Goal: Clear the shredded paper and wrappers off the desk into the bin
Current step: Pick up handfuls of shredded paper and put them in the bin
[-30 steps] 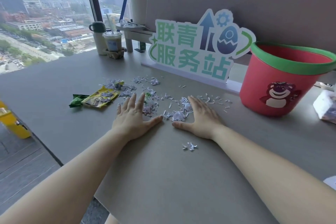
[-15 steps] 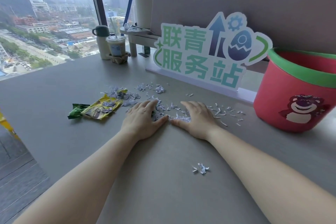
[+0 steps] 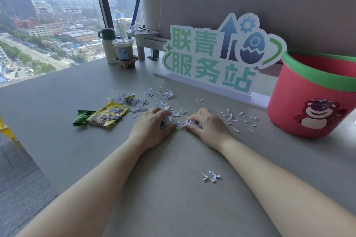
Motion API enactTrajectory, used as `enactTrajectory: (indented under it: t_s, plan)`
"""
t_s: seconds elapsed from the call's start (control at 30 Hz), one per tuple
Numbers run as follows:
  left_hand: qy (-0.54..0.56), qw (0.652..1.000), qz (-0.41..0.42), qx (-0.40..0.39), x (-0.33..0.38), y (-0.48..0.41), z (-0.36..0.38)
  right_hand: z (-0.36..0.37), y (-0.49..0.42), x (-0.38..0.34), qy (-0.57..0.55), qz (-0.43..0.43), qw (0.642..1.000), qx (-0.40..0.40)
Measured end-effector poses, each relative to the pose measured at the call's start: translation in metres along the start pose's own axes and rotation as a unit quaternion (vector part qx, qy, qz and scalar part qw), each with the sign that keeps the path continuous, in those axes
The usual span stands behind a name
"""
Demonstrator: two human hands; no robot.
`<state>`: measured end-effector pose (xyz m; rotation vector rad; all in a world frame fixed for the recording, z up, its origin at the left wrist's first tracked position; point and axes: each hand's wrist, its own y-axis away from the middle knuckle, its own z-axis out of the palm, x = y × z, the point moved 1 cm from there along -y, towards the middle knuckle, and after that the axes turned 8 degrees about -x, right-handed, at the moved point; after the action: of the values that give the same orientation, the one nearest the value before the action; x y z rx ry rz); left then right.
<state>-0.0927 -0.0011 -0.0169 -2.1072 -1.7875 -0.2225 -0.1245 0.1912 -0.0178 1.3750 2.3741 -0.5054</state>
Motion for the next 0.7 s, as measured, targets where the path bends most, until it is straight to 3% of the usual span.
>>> enactTrajectory:
  t_s: [0.7]
  plan:
    - [0.130, 0.991, -0.015, -0.019, 0.019, -0.011, -0.019, -0.039, 0.009, 0.000, -0.065, 0.020, 0.998, 0.012]
